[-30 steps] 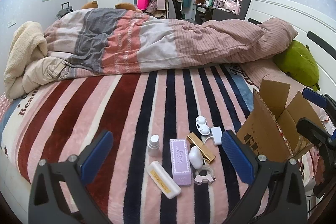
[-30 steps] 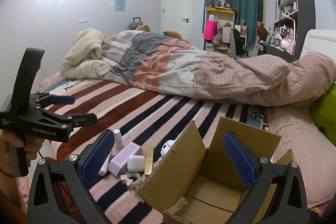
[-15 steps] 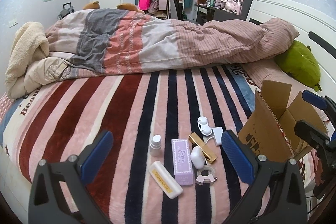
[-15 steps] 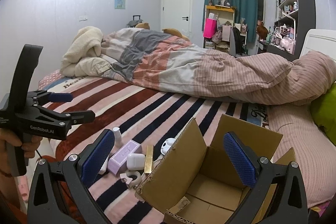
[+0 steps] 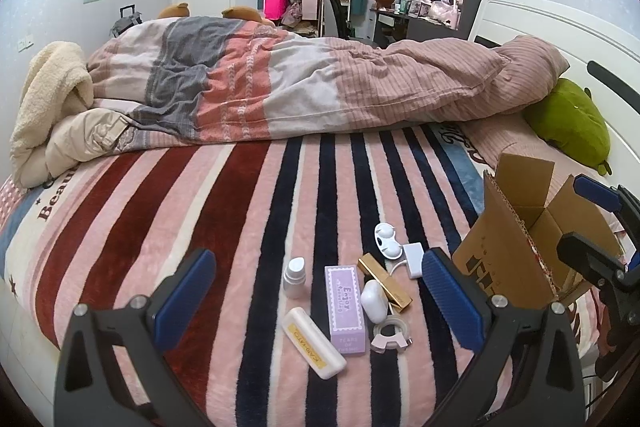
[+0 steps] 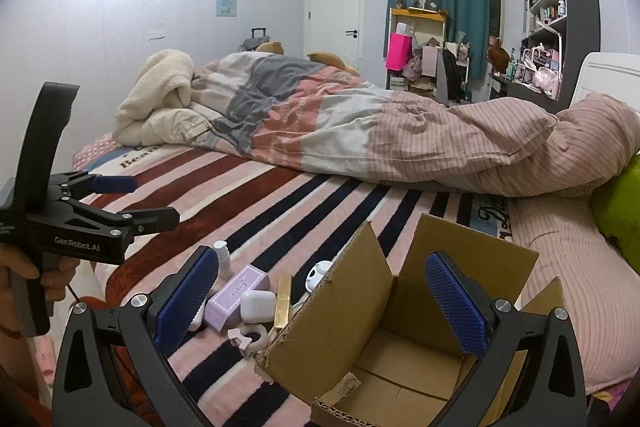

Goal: Organize rigid objects

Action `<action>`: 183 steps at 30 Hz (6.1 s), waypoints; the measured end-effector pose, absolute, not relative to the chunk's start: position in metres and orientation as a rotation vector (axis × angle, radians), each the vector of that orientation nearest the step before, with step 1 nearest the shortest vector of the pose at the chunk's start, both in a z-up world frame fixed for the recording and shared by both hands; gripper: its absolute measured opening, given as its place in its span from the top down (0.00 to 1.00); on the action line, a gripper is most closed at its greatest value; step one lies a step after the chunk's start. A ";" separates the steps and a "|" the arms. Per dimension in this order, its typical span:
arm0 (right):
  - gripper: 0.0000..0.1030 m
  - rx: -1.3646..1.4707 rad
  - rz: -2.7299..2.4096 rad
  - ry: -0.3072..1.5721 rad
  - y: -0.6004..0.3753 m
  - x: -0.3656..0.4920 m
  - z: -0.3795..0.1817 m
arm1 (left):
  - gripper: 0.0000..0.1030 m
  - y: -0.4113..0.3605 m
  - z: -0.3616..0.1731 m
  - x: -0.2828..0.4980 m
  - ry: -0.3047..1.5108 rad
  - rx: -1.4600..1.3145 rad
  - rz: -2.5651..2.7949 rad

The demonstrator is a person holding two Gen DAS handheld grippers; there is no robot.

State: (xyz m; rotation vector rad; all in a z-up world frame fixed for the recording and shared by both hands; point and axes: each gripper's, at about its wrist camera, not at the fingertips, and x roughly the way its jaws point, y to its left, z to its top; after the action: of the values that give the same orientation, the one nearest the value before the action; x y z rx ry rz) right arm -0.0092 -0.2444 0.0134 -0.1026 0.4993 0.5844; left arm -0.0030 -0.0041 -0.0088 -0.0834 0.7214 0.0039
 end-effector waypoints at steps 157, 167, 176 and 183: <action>0.57 -0.239 0.859 0.964 0.006 0.083 -0.124 | 0.29 0.158 -0.087 0.022 0.862 -0.237 -0.249; 0.75 -0.320 0.771 0.923 0.031 0.090 -0.141 | 0.29 0.177 -0.093 0.014 0.883 -0.250 -0.258; 0.81 -0.310 0.841 0.843 0.014 0.054 -0.104 | 0.30 0.149 -0.059 0.007 0.834 -0.265 -0.332; 0.81 -0.232 0.932 0.694 -0.040 0.016 -0.026 | 0.43 0.090 -0.014 0.020 0.767 -0.272 -0.508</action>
State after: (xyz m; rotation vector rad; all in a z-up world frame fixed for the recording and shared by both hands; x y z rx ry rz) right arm 0.0158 -0.0400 -0.0257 -0.2323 0.6942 0.9317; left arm 0.0198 0.0897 -0.0142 -0.2721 0.7667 -0.5077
